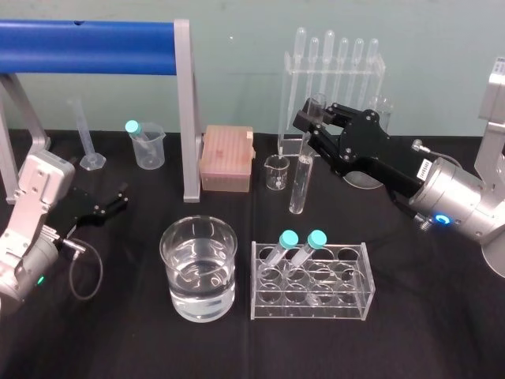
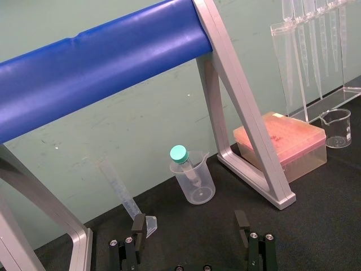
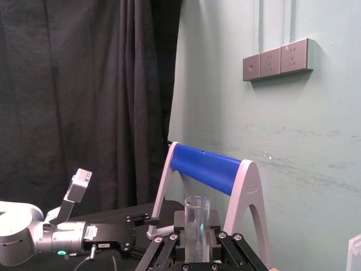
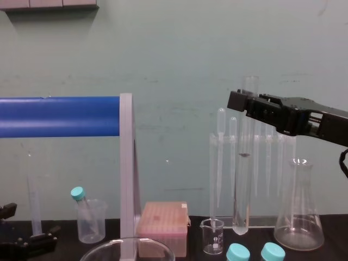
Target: Hold the test tube with one hand and immerse one end into the beaker, then return it to the test tube rack.
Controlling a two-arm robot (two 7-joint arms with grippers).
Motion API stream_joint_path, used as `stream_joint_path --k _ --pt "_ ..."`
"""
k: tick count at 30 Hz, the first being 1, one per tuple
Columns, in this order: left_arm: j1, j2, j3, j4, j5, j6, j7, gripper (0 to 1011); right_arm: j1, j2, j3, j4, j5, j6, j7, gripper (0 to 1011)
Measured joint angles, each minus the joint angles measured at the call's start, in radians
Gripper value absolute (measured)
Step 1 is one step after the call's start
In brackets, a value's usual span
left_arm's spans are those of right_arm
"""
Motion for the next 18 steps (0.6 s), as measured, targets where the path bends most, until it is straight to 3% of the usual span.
stream_joint_path --k 18 --pt "0.000 0.000 0.000 0.000 0.000 0.000 0.000 1000 -0.001 0.001 0.000 -0.001 0.001 0.000 0.000 228"
